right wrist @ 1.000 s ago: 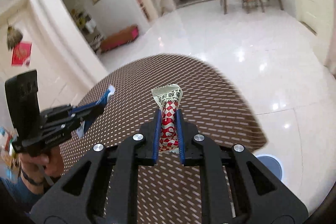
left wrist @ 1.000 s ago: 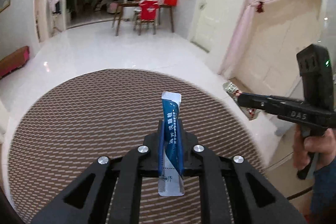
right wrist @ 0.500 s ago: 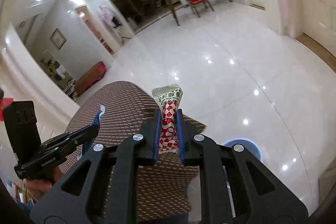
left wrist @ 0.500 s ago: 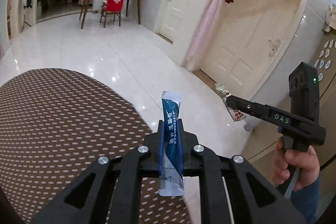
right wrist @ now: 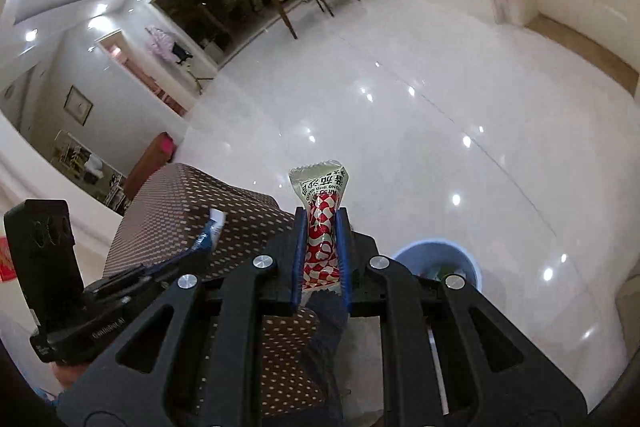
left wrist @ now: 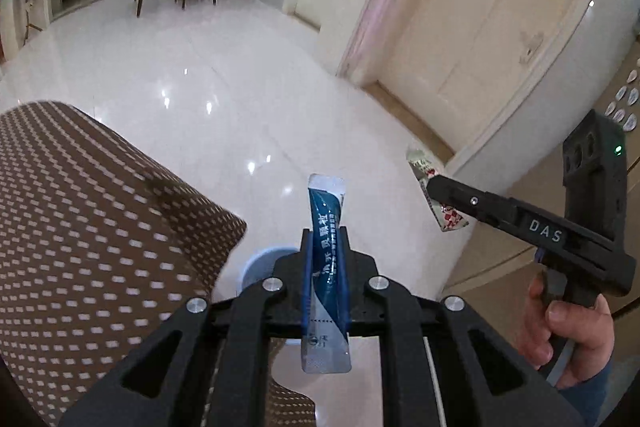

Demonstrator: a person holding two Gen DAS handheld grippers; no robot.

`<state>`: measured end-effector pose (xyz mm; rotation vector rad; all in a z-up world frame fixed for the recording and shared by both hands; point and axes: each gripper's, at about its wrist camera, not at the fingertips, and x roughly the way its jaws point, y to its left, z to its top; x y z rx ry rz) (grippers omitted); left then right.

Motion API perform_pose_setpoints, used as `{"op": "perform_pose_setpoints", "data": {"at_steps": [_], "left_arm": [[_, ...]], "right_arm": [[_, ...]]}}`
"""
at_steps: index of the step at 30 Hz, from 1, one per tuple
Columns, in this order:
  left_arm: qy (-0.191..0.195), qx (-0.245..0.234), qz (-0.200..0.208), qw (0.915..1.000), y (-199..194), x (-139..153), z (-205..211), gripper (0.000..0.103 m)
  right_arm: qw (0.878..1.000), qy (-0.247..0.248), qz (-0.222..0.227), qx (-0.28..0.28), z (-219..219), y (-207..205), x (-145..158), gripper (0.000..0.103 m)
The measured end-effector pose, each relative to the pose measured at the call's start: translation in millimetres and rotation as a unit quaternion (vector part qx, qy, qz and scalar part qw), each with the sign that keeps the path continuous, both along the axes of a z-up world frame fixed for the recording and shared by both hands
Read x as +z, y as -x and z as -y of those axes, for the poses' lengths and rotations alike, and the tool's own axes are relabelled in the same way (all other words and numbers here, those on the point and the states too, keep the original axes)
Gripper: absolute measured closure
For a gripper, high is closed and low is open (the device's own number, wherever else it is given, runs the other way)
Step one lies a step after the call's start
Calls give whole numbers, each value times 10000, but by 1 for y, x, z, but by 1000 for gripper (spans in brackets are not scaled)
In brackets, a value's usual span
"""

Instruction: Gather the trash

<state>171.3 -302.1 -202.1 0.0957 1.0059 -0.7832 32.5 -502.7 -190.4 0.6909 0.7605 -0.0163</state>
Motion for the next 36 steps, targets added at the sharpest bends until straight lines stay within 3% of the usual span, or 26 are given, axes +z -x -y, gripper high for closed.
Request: {"op": "perform_pose_setpoints", "data": {"at_steps": [2, 4, 5, 6, 8, 10, 11, 12, 14, 22, 29, 33, 36], "left_arm": [[-184, -72, -177, 9996, -4, -15, 15, 91], [-381, -147, -394, 9984, -9, -27, 29, 75], [-473, -160, -480, 9976, -12, -32, 36, 53], [-447, -211, -494, 9976, -11, -33, 37, 42], [-432, -254, -402, 9979, -10, -30, 41, 29], [-453, -239, -197, 9985, -8, -22, 41, 15], [-452, -180, -34, 9988, -3, -17, 37, 11], [-380, -147, 93, 9991, 1, -12, 32, 11], [-264, -113, 179, 9994, 2, -2, 25, 11], [116, 368, 835, 9958, 24, 58, -42, 7], [271, 672, 1682, 9831, 68, 109, -110, 6], [360, 870, 2139, 9723, 93, 137, -153, 6], [209, 989, 2429, 9648, 104, 156, -184, 5]], "right_arm": [[9999, -113, -129, -15, 6, -3, -12, 85], [9994, -216, -282, -21, 10, -6, -25, 85], [9988, -302, -388, -51, 13, -8, -33, 78], [9982, -388, -449, -81, 17, -8, -39, 52], [9968, -558, -548, -187, 23, -8, -49, 28], [9958, -681, -581, -194, 24, -10, -52, 27], [9953, -721, -623, -199, 26, -10, -54, 20], [9950, -725, -654, -224, 27, -12, -54, 11], [9945, -708, -710, -290, 30, -17, -48, 7], [9970, -249, -666, -312, 19, -21, -11, 6], [9975, 527, -105, -456, -50, 9, 82, 6], [9907, 1159, 204, -681, -110, 41, 139, 6], [9849, 1513, 345, -770, -153, 53, 171, 6]]}}
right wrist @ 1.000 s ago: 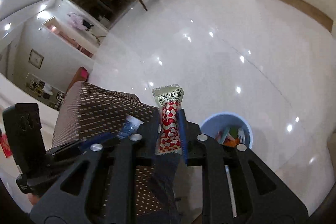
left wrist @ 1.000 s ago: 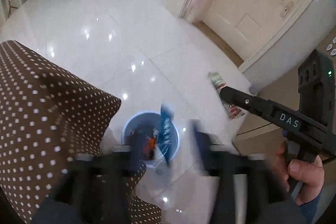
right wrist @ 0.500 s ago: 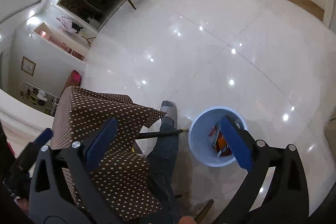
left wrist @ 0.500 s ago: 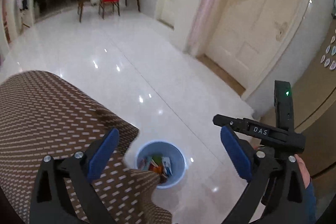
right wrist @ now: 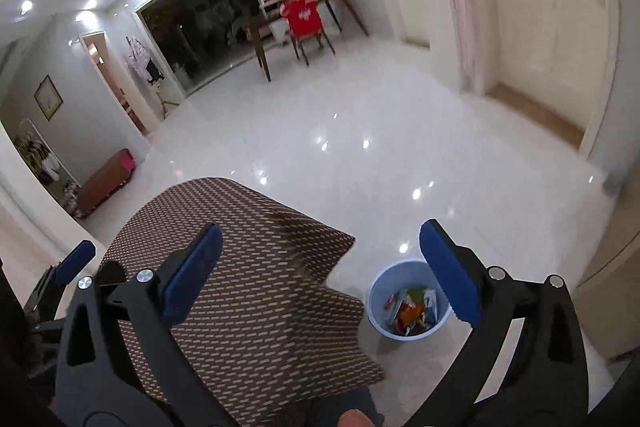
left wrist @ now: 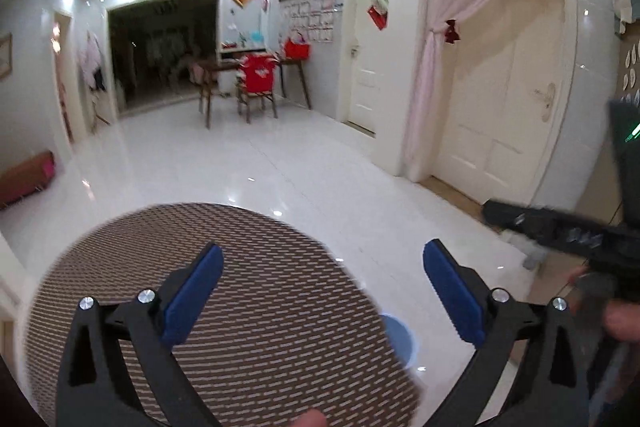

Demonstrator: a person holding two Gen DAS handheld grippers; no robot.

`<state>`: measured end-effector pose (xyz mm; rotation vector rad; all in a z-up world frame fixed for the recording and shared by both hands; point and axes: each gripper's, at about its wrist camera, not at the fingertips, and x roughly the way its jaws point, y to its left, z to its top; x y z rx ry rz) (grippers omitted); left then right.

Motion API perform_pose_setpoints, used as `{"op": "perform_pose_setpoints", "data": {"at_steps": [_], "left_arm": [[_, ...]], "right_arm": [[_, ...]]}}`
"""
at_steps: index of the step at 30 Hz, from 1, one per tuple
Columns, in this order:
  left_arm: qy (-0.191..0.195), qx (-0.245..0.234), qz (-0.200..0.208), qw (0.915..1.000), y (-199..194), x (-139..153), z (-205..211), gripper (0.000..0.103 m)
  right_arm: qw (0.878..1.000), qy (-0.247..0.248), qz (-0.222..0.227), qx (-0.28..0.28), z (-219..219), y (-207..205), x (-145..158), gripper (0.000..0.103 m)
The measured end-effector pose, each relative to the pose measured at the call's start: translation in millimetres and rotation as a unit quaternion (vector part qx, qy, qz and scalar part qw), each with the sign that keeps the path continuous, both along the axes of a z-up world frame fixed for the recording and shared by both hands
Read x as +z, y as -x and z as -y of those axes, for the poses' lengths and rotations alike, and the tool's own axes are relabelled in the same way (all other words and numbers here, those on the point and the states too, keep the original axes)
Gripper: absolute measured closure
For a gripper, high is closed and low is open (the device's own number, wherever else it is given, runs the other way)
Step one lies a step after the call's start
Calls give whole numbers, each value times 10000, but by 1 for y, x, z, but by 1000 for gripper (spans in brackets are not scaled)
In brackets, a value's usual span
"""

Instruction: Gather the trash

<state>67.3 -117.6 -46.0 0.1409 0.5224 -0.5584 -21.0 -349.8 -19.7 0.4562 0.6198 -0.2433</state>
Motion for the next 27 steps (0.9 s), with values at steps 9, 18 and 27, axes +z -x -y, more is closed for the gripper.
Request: {"op": "perform_pose_setpoints", "data": {"at_steps": [9, 18, 27], "left_arm": [[-101, 918, 551, 9942, 13, 57, -87, 5], [292, 1691, 858, 9814, 36, 96, -105, 5], [388, 2247, 1033, 9682, 51, 119, -107, 5]], "right_arm": [[9942, 899, 458, 361, -110, -4, 70, 6], [9846, 1277, 931, 745, -128, -7, 98, 6], [9745, 1454, 1358, 1036, -129, -3, 113, 6]]}}
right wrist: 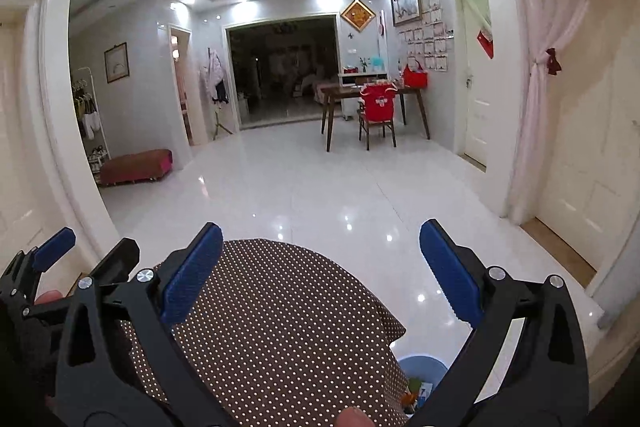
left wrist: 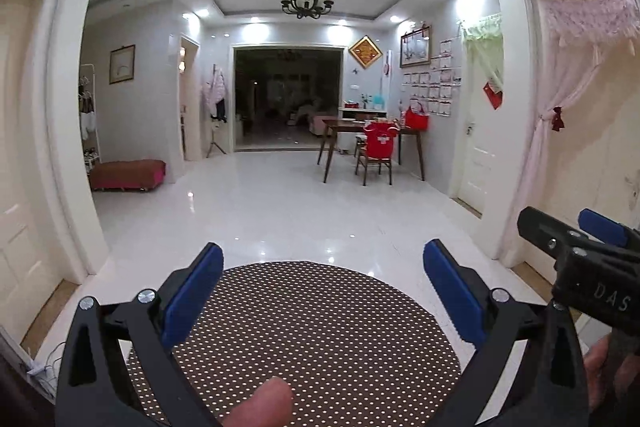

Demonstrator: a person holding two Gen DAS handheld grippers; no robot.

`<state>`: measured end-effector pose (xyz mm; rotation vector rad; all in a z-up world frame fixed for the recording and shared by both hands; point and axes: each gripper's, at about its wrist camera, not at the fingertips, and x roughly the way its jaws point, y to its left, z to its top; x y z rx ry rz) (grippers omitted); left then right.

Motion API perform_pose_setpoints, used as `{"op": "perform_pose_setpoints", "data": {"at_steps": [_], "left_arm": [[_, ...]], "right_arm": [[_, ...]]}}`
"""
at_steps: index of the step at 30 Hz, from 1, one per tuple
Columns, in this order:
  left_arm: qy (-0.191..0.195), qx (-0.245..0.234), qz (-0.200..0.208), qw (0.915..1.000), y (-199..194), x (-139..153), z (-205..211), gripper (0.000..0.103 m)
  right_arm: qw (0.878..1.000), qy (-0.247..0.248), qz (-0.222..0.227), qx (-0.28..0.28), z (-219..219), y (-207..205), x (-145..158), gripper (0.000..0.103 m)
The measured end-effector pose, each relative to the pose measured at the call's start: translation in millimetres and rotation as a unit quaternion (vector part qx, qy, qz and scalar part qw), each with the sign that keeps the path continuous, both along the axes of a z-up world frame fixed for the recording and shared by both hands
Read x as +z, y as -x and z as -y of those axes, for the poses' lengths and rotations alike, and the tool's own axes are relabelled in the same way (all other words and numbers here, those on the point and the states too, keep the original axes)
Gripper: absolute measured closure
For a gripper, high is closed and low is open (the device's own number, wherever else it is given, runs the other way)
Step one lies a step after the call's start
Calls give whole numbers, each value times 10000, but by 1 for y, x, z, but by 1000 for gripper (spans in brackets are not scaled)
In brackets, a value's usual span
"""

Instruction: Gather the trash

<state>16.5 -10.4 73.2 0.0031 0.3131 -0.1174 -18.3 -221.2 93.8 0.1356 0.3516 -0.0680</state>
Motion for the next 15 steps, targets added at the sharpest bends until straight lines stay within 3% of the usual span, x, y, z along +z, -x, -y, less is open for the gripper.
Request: {"op": "perform_pose_setpoints", "data": {"at_steps": [15], "left_arm": [[-31, 76, 67, 9999, 3, 10, -4, 5]], "right_arm": [[9999, 109, 98, -61, -8, 12, -3, 6]]}}
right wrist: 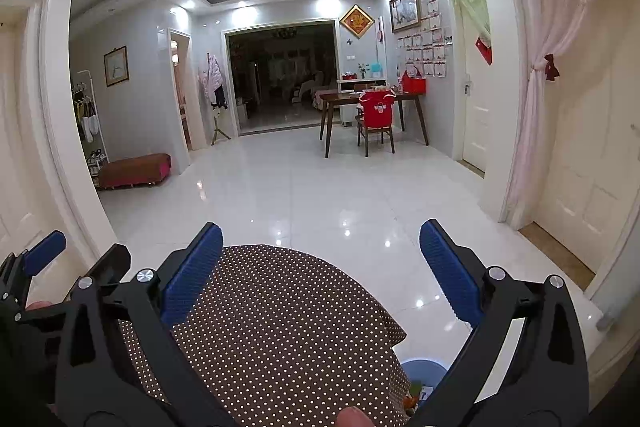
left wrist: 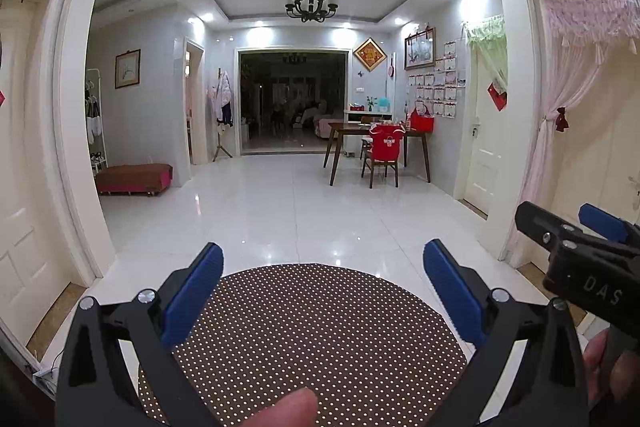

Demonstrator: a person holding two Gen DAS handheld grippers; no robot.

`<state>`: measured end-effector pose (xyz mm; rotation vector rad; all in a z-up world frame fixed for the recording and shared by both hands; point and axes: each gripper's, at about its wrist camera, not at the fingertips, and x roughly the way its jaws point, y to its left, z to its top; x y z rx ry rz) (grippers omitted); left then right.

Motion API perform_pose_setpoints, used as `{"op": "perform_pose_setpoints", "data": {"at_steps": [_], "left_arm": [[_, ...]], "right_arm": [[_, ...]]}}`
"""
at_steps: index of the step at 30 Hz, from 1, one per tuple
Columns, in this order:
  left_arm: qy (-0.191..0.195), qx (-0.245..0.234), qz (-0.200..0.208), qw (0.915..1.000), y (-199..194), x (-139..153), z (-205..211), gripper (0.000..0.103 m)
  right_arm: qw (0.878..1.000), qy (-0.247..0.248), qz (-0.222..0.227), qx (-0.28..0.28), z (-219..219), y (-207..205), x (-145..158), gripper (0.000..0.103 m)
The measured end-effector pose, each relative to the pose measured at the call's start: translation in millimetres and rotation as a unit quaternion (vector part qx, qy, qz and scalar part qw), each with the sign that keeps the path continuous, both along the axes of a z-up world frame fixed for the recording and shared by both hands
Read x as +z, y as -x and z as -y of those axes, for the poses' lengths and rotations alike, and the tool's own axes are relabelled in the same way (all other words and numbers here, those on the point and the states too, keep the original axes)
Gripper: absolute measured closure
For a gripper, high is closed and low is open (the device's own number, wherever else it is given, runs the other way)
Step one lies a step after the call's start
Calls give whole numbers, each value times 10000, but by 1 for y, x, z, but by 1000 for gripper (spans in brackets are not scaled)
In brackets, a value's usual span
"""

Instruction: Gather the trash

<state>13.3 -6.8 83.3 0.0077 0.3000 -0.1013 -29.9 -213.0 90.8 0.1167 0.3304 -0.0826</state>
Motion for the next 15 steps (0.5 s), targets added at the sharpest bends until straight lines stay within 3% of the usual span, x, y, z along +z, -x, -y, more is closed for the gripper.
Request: {"op": "perform_pose_setpoints", "data": {"at_steps": [15], "left_arm": [[241, 157, -28, 9996, -15, -2, -25, 5]], "right_arm": [[9997, 212, -44, 61, -22, -13, 7, 6]]}}
